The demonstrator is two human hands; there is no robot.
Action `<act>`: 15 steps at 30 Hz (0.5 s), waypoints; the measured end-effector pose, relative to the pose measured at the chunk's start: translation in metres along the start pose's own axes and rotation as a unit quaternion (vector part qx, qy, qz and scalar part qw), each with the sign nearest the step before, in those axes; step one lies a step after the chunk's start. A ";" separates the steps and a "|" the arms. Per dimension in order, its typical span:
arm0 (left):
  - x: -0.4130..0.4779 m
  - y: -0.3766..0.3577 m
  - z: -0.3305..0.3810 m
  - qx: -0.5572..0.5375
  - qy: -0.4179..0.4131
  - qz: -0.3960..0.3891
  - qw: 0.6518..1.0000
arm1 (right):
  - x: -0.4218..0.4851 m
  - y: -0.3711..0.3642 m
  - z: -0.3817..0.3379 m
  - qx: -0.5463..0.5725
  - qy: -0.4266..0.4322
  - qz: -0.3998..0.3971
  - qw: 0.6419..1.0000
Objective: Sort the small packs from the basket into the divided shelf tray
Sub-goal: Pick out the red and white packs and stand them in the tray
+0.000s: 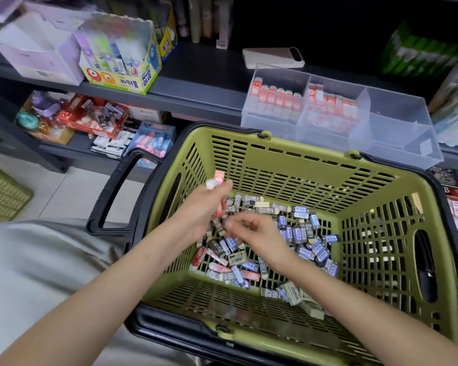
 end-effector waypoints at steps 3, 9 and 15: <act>-0.002 0.012 0.011 -0.073 -0.012 -0.005 0.997 | -0.008 -0.011 0.043 -0.251 -0.053 -0.152 0.954; 0.000 0.021 0.018 -0.134 -0.012 -0.041 0.990 | -0.014 -0.031 0.098 -0.497 0.055 -0.283 0.819; 0.002 0.022 0.019 -0.128 -0.034 -0.050 0.990 | 0.001 -0.037 0.108 -0.533 0.061 -0.259 0.803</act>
Point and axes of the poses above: each hand's wrist, its own x-axis towards the middle knuckle, its own y-axis out of the back of the hand, z = x × y, the point moved 2 cm from there along x, towards the middle knuckle, and after that the axes turned 10 degrees about y, right-handed, at the moved point
